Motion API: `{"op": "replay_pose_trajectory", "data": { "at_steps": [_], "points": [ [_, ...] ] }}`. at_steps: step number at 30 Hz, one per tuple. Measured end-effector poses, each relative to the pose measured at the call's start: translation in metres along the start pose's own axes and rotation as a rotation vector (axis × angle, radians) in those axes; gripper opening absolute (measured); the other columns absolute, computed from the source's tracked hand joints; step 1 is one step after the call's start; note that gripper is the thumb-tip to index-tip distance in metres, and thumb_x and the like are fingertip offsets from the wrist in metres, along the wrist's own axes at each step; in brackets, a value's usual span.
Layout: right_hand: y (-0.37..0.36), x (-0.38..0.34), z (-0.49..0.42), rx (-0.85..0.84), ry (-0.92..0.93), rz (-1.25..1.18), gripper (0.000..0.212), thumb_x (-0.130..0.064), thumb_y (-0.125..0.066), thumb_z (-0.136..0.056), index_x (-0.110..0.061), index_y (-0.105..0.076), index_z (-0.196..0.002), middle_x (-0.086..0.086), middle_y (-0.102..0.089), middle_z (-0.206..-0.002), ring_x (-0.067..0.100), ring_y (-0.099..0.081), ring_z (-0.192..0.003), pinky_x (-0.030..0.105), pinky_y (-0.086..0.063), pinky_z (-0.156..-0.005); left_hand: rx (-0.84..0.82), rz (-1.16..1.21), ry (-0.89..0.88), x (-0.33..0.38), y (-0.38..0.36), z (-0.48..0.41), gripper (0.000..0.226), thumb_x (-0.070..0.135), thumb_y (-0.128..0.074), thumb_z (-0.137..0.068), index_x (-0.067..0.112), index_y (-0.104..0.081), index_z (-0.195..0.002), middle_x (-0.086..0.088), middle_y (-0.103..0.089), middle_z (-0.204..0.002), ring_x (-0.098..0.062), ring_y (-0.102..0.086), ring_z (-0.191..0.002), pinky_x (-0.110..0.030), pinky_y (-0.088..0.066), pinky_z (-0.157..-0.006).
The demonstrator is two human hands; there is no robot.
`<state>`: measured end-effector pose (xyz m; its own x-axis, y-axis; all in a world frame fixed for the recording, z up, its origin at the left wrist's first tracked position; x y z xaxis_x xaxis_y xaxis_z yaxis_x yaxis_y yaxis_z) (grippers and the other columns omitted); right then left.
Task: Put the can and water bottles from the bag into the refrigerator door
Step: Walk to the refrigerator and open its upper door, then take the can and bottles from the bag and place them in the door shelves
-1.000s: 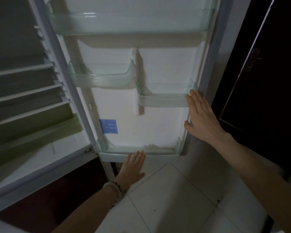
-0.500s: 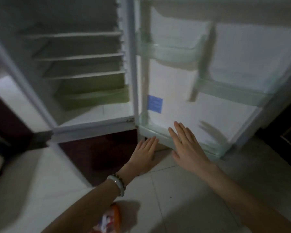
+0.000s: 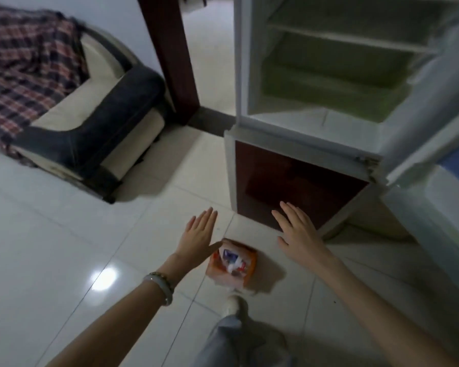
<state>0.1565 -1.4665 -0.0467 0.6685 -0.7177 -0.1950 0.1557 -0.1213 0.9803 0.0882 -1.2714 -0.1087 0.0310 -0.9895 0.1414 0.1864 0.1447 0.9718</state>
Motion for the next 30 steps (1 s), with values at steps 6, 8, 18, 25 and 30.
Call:
{"op": "replay_pose_trajectory", "data": {
  "at_steps": [6, 8, 18, 25, 30],
  "points": [
    [-0.101, -0.019, -0.037, -0.116, 0.034, -0.064, 0.061, -0.014, -0.075, -0.072, -0.002, -0.052, -0.127, 0.021, -0.048, -0.136, 0.036, -0.044, -0.126, 0.045, -0.037, -0.103, -0.053, -0.001, 0.148, -0.074, -0.059, 0.011, 0.081, 0.045, -0.05, -0.091, 0.01, -0.004, -0.148, -0.01, -0.007, -0.156, -0.024, -0.009, -0.143, -0.039, -0.007, -0.116],
    [-0.143, -0.025, -0.041, -0.162, 0.06, -0.06, 0.059, -0.018, -0.068, -0.08, -0.004, -0.046, -0.133, 0.018, -0.041, -0.142, 0.032, -0.036, -0.133, 0.039, -0.028, -0.109, -0.057, 0.017, 0.19, -0.089, -0.09, 0.014, 0.08, 0.044, -0.05, -0.091, 0.009, -0.006, -0.148, -0.012, -0.009, -0.156, -0.025, -0.011, -0.143, -0.039, -0.008, -0.115],
    [-0.398, 0.011, -0.054, -0.239, 0.147, -0.103, 0.059, -0.02, -0.058, -0.089, -0.011, -0.033, -0.142, 0.011, -0.029, -0.151, 0.024, -0.022, -0.14, 0.028, -0.008, -0.108, -0.066, 0.047, 0.265, -0.124, -0.357, -0.024, 0.077, 0.045, -0.047, -0.092, 0.01, -0.007, -0.148, -0.011, -0.008, -0.156, -0.025, -0.009, -0.143, -0.038, -0.003, -0.115],
    [-0.578, 0.035, -0.068, -0.289, 0.27, 0.027, 0.068, -0.021, -0.064, -0.082, -0.015, -0.033, -0.142, 0.012, -0.028, -0.151, 0.027, -0.022, -0.14, 0.044, -0.023, -0.113, -0.017, -0.008, 0.216, -0.14, -0.52, -0.054, 0.076, 0.045, -0.05, -0.091, 0.01, -0.013, -0.147, -0.01, -0.013, -0.156, -0.024, -0.012, -0.143, -0.036, 0.0, -0.113],
    [-0.649, 0.037, -0.082, -0.273, 0.318, 0.085, 0.058, -0.014, -0.066, -0.08, -0.015, -0.045, -0.134, 0.014, -0.026, -0.152, 0.031, -0.02, -0.14, 0.049, -0.022, -0.113, 0.037, -0.019, 0.198, -0.141, -0.579, -0.057, 0.074, 0.045, -0.048, -0.092, 0.013, -0.011, -0.147, -0.009, -0.013, -0.155, -0.024, -0.011, -0.143, -0.037, 0.005, -0.111]
  ]
}}
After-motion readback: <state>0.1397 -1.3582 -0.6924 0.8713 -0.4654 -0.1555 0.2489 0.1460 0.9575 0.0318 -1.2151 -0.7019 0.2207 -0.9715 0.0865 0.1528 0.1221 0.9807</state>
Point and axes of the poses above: each hand's wrist, its own z-axis away from the middle knuckle, its own y-axis out of the back of the hand, x = y × z, the point moved 9 cm from there along -z, towards the middle knuckle
